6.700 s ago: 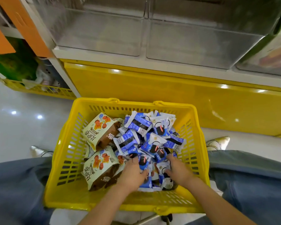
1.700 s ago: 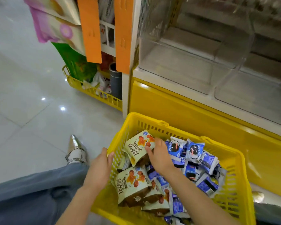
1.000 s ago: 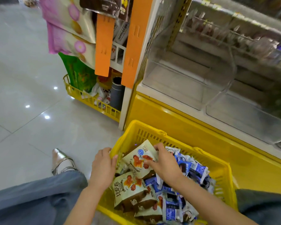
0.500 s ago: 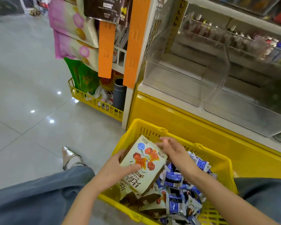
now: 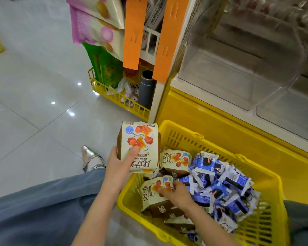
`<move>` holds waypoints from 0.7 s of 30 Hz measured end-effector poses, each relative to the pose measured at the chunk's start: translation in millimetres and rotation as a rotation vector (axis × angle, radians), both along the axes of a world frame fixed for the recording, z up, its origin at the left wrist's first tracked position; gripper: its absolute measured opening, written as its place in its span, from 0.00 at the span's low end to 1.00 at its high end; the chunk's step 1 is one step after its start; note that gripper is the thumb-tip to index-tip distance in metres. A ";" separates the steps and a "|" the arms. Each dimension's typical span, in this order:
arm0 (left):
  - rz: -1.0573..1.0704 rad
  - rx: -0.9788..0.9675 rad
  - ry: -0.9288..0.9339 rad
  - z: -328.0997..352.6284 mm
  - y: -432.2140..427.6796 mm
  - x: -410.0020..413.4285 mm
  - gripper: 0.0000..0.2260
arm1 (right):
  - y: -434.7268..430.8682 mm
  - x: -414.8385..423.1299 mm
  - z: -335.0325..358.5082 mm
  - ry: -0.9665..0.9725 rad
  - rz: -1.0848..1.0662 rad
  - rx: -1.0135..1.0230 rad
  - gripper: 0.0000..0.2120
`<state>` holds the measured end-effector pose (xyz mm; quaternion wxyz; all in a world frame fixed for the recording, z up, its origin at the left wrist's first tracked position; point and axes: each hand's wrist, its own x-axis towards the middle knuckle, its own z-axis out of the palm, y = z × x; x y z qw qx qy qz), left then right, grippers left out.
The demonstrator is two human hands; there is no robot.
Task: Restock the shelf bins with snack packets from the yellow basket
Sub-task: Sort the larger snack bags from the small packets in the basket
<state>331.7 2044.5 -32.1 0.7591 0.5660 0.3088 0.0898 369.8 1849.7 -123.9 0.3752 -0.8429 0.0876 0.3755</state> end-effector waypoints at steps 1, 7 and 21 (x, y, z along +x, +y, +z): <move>0.003 -0.013 -0.004 -0.3 -0.4 1.2 0.09 | -0.1 2.3 0.4 0.036 -0.021 0.005 0.24; -0.032 -0.016 0.026 0.1 -8.2 5.3 0.11 | -14.7 0.1 7.0 0.041 0.057 -0.012 0.19; 0.037 -0.020 0.011 6.1 -5.1 4.1 0.09 | 3.6 -22.3 23.9 -0.444 0.579 -0.140 0.22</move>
